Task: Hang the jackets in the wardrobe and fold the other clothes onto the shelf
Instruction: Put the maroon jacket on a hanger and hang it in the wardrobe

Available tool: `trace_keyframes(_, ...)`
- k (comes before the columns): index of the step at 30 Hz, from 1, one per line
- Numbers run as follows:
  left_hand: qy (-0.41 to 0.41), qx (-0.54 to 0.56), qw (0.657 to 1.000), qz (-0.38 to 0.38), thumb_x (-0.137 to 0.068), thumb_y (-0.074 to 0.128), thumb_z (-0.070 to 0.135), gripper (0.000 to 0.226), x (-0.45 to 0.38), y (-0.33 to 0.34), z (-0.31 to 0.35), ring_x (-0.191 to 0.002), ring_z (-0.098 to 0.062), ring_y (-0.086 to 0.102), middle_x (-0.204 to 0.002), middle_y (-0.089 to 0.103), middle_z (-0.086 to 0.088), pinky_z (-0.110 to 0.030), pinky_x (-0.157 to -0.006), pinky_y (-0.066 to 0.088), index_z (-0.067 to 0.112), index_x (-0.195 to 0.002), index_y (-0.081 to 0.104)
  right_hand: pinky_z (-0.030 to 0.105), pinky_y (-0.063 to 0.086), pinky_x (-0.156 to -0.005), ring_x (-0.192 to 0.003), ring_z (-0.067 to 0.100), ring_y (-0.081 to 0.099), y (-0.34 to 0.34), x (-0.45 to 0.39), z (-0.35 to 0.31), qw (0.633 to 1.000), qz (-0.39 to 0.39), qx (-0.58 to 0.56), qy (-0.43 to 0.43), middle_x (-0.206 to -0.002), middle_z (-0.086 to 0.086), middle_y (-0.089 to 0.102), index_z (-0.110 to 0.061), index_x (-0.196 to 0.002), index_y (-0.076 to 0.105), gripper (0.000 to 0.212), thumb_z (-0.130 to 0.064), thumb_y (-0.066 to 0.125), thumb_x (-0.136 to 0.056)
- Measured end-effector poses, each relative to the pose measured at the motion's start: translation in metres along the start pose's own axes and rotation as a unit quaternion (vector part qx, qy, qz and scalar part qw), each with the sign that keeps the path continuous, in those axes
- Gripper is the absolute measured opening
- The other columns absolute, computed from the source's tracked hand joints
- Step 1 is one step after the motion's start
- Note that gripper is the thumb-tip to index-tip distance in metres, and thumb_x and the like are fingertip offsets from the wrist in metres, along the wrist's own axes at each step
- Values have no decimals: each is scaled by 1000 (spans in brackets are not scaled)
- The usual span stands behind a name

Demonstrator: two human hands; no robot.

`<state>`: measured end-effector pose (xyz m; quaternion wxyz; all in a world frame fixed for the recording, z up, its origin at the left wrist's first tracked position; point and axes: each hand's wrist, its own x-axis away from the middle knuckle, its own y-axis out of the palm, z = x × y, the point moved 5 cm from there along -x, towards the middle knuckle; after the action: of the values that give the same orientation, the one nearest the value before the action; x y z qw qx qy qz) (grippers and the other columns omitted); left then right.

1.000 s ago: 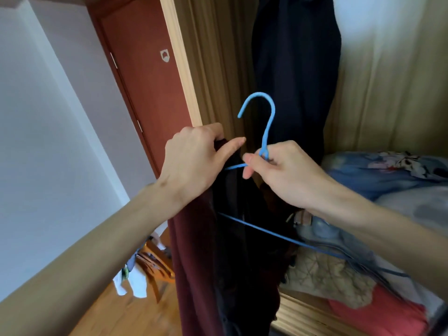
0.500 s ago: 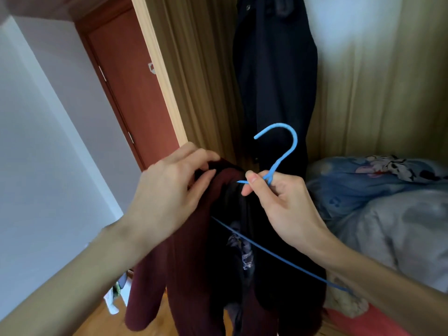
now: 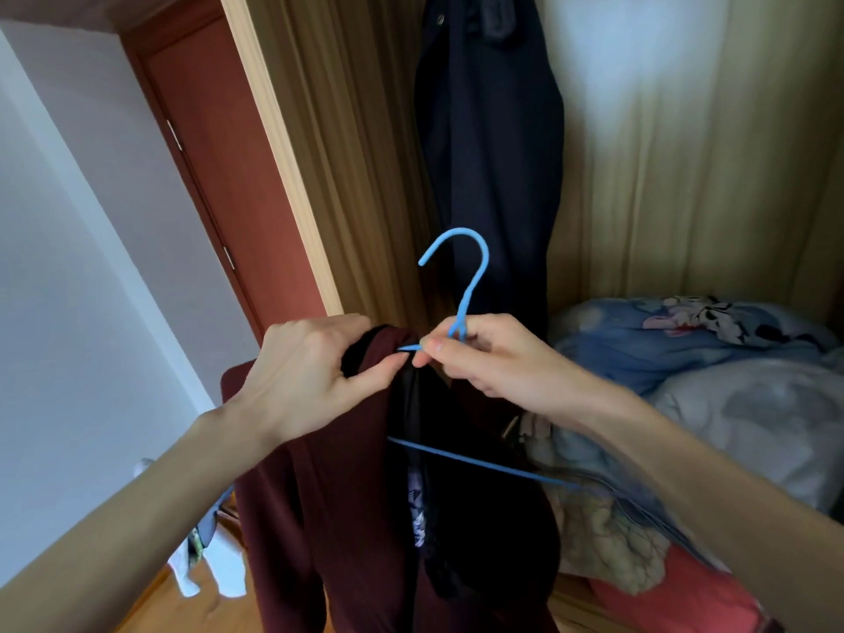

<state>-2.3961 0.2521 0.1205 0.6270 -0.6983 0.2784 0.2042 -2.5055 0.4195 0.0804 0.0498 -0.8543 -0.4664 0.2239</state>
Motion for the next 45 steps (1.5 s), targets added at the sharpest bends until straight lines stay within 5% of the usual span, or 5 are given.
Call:
trace_keyframes(8,-84,36,992,90,-93,48,68,58,13,-20,-12,-50,-17,47,-53,45,6,-40,-46,44,19,-64,49,46,39,-121,-135,22,58,-37,14,82,972,-191,-46,127,-150,6,55,-33,-146,54,65,-28,80,-86)
trace_keyframes(14,-130,55,979,146,-93,52,64,57,15,-49,-6,-50,-21,37,-50,37,8,-33,-45,33,17,-61,43,14,37,-113,-133,-17,43,21,16,84,974,-176,105,95,-144,-32,47,-48,-146,39,81,-25,87,-85)
trace_keyframes(20,-162,136,962,175,-93,57,63,64,18,-63,5,-50,-18,29,-51,31,-1,-31,-47,26,10,-60,41,42,56,-97,-118,9,64,63,2,104,981,-1,185,55,-126,-15,65,-45,-144,41,77,-38,80,-78)
trace_keyframes(30,-254,167,942,144,-92,60,69,58,66,-66,-6,-47,-9,30,-48,38,-1,-32,-42,29,18,-65,55,38,47,-91,-116,27,65,-5,6,137,929,71,350,97,-117,-4,69,-35,-120,61,31,-23,65,-92)
trace_keyframes(45,-203,-100,963,144,-100,52,56,54,82,-52,-21,-49,-29,43,-55,32,2,-39,-46,39,29,-63,22,44,54,-82,-95,23,67,-105,-4,-1,862,249,440,-22,-100,-11,68,-34,-100,74,18,-30,81,-84)
